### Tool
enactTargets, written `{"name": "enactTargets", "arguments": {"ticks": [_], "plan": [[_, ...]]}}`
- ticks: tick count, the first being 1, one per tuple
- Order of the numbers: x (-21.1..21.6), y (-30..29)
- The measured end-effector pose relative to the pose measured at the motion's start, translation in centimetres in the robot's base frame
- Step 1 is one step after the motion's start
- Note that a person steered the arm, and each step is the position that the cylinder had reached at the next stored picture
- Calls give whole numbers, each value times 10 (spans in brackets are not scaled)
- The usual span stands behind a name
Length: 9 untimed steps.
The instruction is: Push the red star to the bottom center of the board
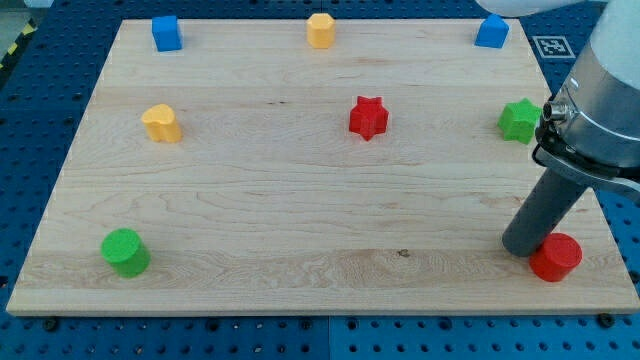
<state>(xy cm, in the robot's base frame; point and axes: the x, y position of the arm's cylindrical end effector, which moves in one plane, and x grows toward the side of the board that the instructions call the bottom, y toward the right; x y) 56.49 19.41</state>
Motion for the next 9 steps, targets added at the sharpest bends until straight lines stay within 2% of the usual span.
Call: {"name": "enactTargets", "arguments": {"ticks": [1,2,4,6,7,9], "plan": [[0,-6],[-33,-7],[-129,-12],[-188,-94],[-200,-122],[-191,-131]]}}
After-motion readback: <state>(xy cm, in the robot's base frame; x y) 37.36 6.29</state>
